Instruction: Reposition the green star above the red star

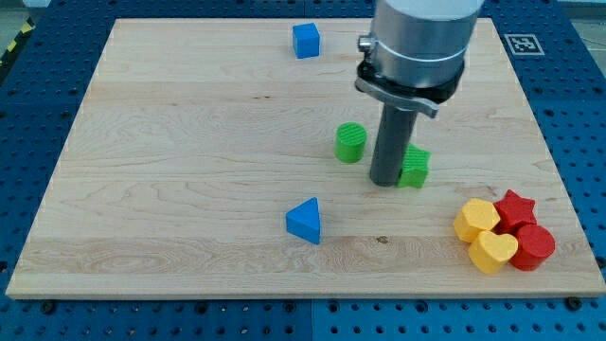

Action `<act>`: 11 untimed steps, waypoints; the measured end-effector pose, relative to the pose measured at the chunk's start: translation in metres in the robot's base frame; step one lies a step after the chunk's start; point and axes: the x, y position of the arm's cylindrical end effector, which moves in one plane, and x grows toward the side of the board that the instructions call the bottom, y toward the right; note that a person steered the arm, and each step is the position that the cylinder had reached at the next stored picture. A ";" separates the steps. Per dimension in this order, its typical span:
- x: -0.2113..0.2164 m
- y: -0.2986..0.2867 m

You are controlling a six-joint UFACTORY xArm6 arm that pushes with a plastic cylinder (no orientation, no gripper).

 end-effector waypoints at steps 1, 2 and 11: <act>0.000 0.020; 0.000 0.023; -0.067 0.077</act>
